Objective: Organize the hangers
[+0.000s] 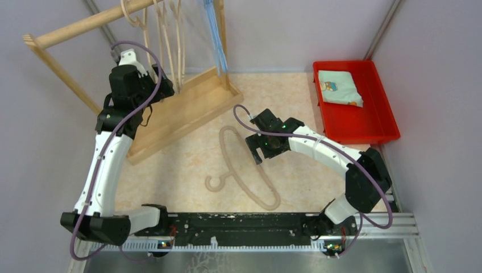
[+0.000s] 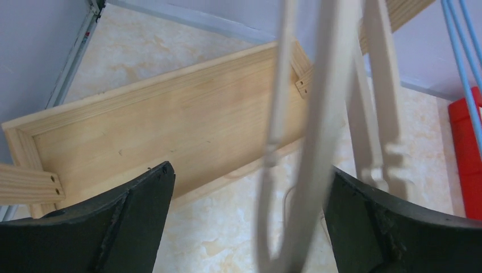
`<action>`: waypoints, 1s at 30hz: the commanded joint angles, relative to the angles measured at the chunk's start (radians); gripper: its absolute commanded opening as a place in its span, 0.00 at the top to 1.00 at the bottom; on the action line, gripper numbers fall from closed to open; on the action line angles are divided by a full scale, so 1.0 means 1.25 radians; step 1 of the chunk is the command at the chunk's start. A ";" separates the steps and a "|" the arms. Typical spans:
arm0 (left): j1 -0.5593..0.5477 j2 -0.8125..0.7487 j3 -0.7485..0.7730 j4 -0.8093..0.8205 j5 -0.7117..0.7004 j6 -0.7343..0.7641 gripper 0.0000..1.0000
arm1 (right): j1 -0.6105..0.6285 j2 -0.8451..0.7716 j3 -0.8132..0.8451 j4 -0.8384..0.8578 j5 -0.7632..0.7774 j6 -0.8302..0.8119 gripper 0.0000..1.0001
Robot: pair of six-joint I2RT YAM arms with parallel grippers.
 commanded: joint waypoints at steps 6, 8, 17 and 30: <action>-0.004 0.088 0.087 0.130 -0.065 0.036 0.00 | 0.006 -0.043 0.030 -0.001 0.023 -0.003 0.09; -0.004 0.090 0.093 0.140 -0.064 0.034 0.00 | 0.006 -0.045 0.029 -0.002 0.025 -0.002 0.09; -0.004 0.013 0.081 0.159 -0.018 0.051 0.00 | 0.005 -0.030 0.030 0.016 0.011 -0.001 0.09; -0.004 -0.077 -0.071 0.280 0.067 0.063 0.00 | 0.006 0.024 0.064 0.023 -0.004 -0.023 0.09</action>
